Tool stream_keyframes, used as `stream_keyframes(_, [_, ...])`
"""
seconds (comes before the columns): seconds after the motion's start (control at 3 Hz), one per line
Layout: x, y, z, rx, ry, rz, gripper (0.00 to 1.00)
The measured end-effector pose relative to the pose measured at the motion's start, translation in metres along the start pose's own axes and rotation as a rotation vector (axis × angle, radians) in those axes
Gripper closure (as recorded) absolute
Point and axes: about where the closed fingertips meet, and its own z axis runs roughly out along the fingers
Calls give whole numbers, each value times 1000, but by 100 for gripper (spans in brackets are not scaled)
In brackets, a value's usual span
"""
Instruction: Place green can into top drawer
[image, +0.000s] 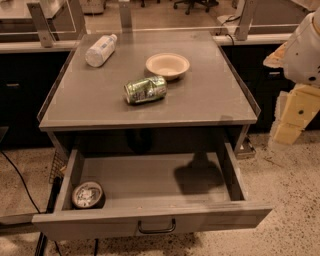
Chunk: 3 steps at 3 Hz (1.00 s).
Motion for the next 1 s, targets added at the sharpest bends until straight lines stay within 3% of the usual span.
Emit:
stream_keyframes(0.33, [0, 0, 0, 0, 0, 0, 0])
stream_keyframes(1.0, [-25, -28, 6, 32, -38, -62, 0])
